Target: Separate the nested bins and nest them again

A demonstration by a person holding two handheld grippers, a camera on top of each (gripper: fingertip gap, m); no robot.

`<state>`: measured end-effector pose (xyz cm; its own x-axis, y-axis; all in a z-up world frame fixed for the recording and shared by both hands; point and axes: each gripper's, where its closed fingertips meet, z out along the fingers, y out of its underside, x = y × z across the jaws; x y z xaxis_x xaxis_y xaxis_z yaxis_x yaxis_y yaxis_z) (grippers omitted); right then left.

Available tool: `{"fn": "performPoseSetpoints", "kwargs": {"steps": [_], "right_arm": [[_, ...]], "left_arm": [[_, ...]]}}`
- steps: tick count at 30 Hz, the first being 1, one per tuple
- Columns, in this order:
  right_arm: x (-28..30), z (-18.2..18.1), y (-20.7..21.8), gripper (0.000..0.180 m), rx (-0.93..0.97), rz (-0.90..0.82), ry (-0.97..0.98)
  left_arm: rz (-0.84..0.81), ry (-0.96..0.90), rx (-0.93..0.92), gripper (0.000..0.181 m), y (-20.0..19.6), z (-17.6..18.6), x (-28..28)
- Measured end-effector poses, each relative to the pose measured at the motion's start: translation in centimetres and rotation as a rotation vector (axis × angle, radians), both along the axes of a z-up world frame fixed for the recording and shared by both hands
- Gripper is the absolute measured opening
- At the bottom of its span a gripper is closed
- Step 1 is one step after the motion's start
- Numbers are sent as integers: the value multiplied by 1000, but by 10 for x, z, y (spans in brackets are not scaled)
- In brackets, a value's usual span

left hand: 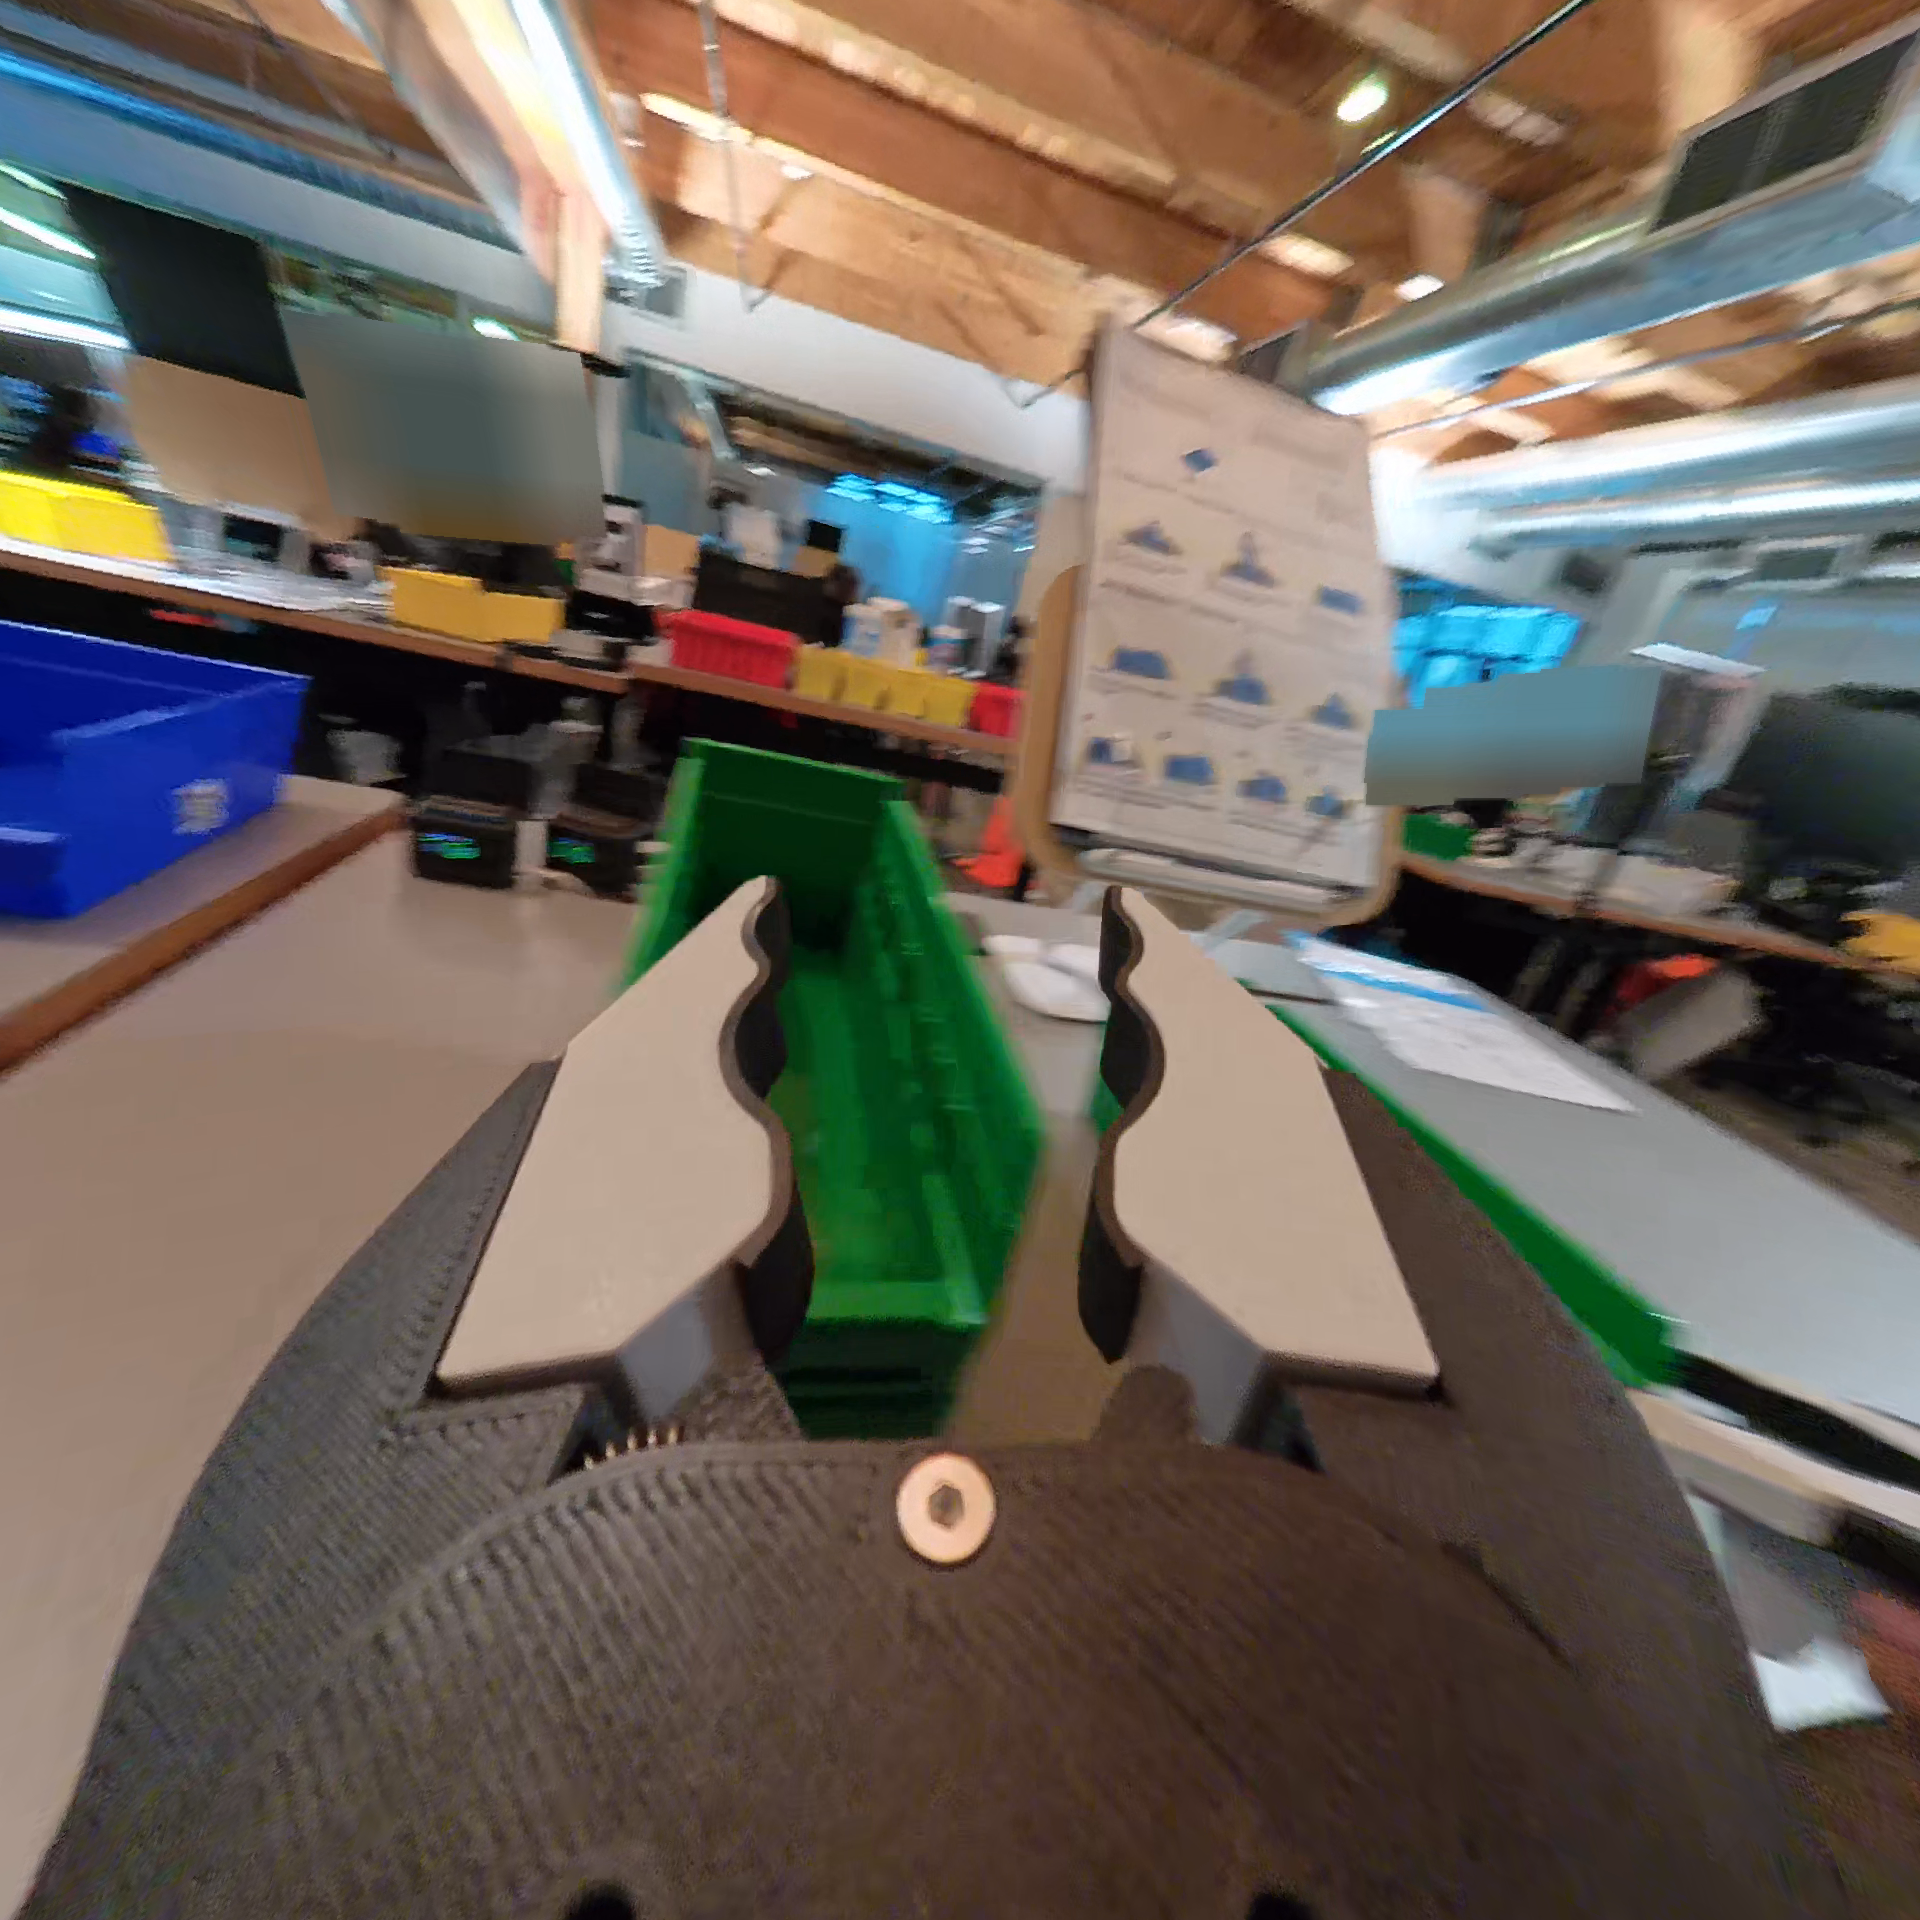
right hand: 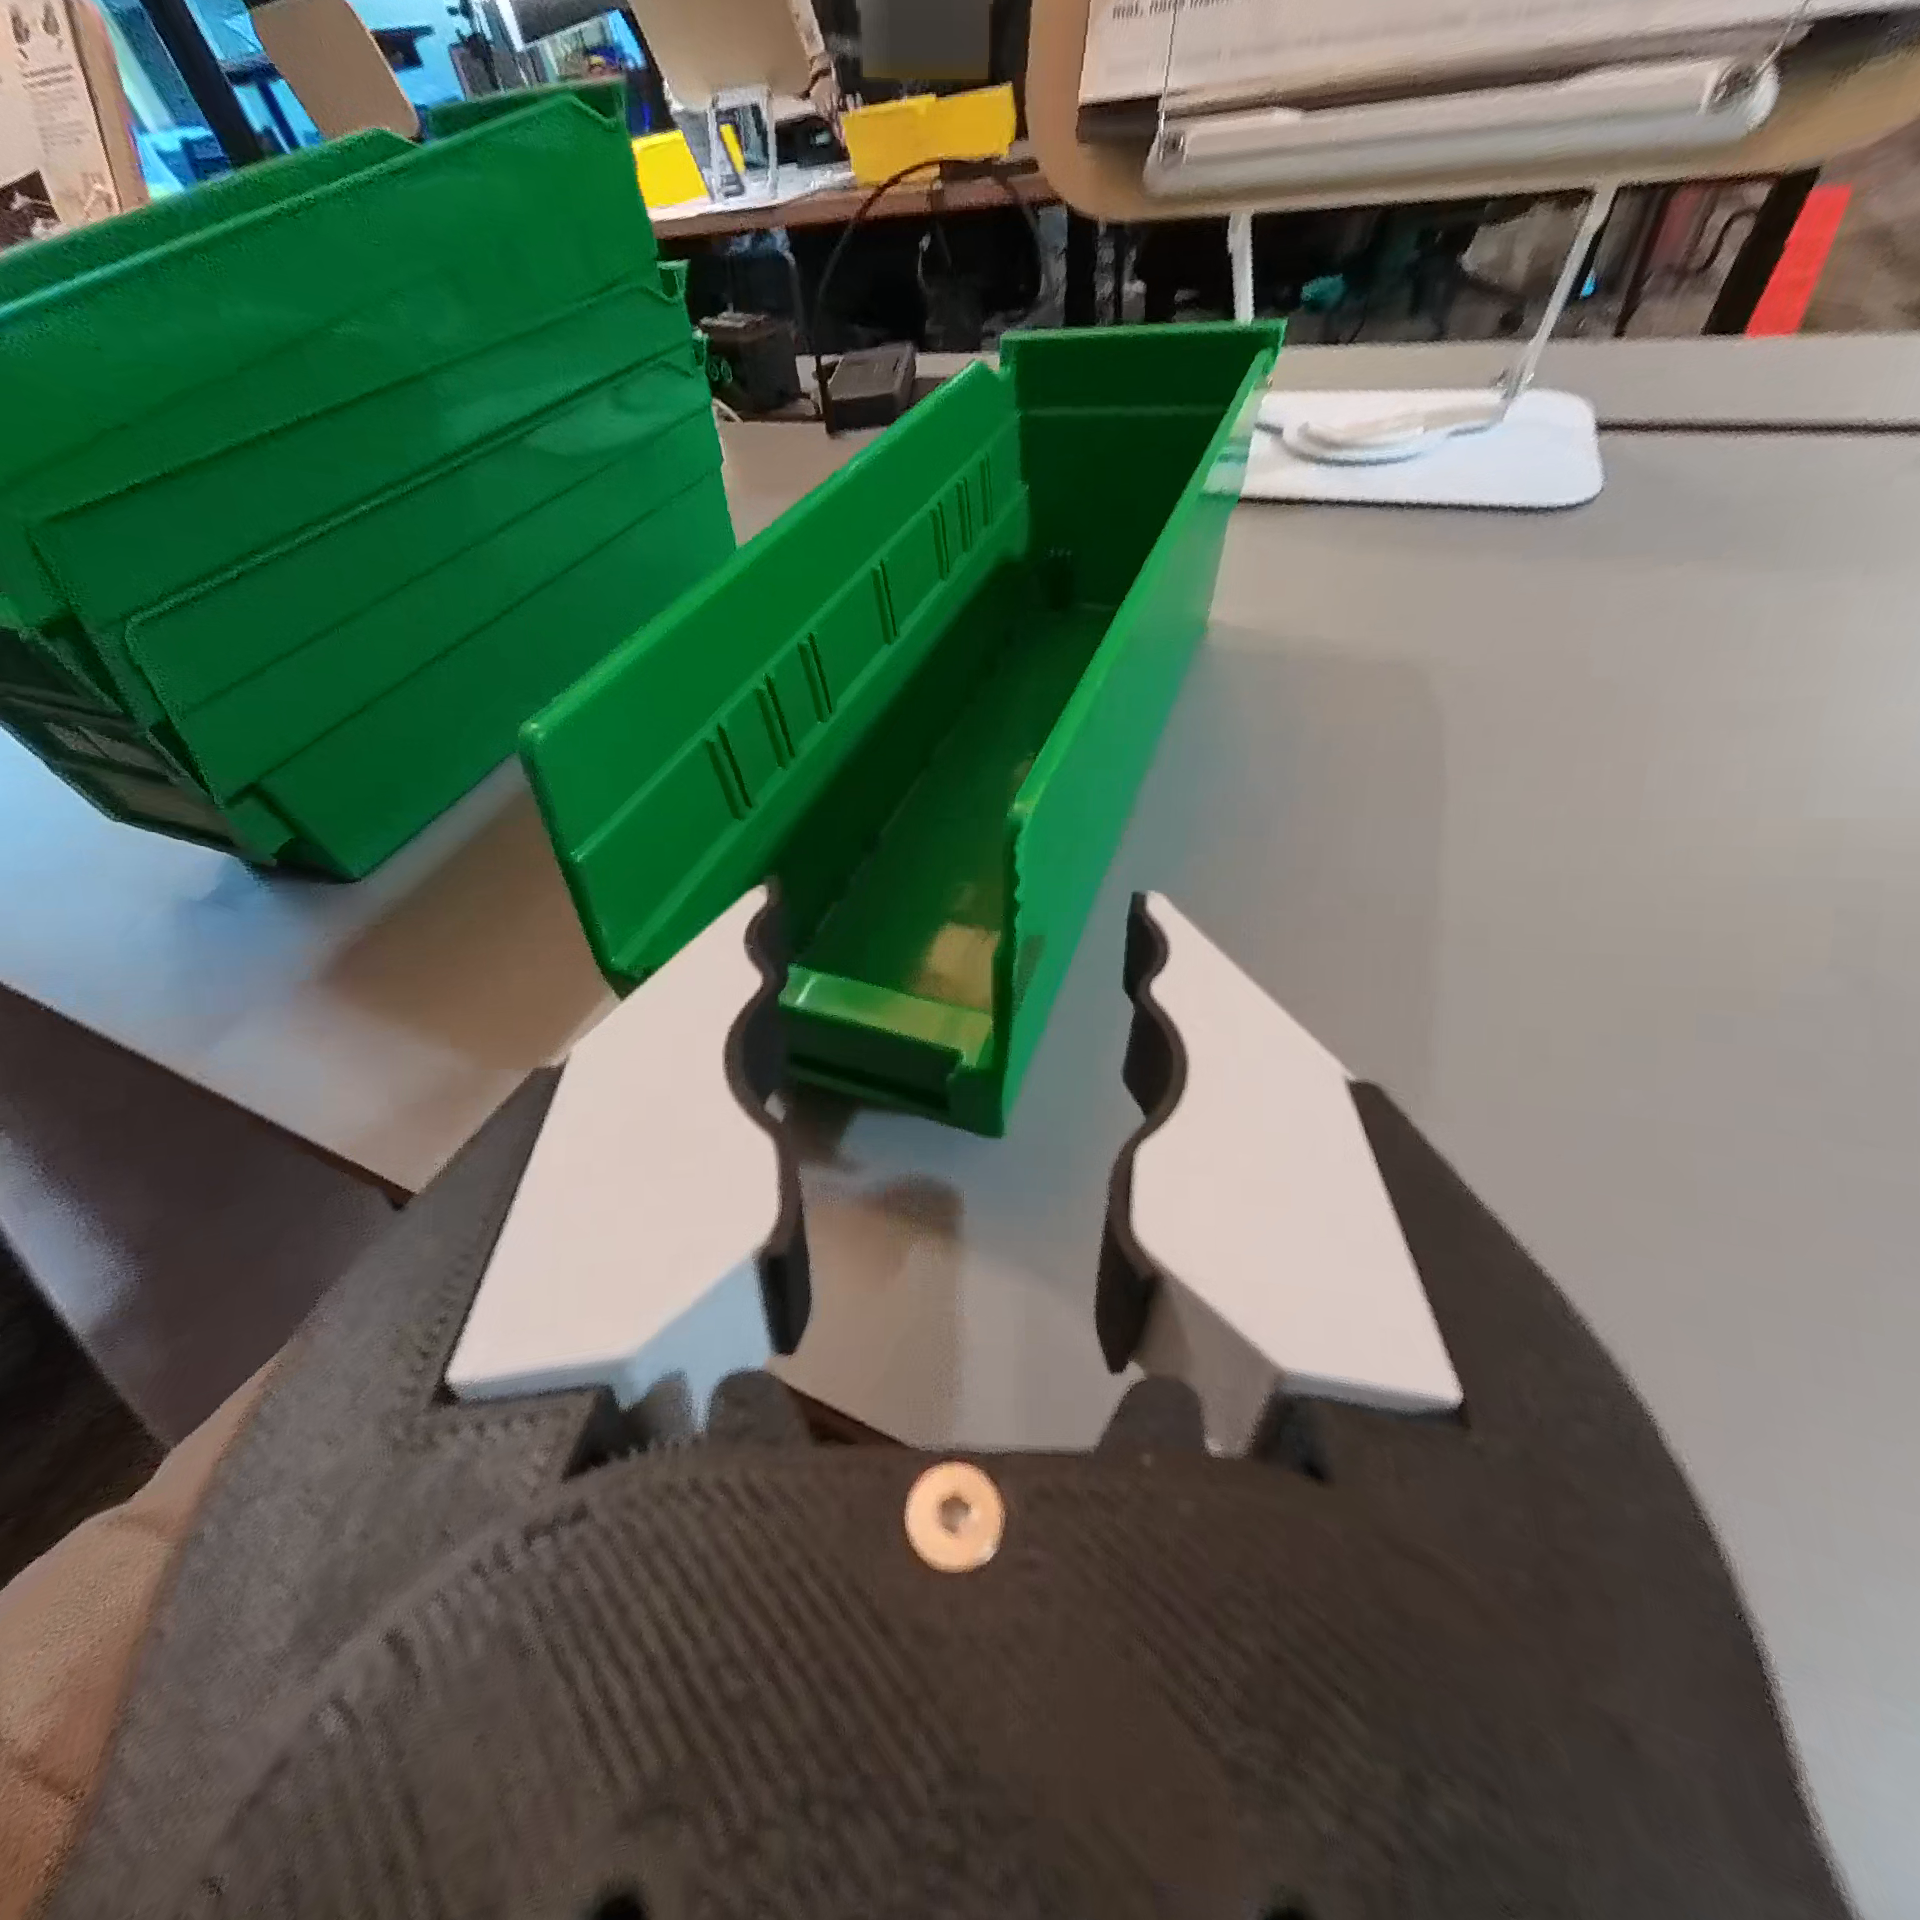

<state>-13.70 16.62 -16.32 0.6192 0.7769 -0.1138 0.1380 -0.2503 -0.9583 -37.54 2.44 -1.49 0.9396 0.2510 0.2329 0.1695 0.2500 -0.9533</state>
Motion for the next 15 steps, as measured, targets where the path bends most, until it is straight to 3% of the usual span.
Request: {"fn": "performPoseSetpoints", "kwargs": {"steps": [3, 7, 11, 15], "right_arm": [[-6, -4, 5, 55, -34, 15, 2], [-10, -7, 14, 28, -29, -7, -19], [-7, -6, 19, 8, -34, -50, -15], [0, 18, 17, 3, 31, -74, 75]], "left_arm": [[-184, -38, -4, 55, 16, -15, 76], [-386, -61, -211, 58, 40, -79, 163], [-445, -33, -355, 67, 46, -115, 189], [-428, -30, -429, 70, 51, -133, 183]]}}
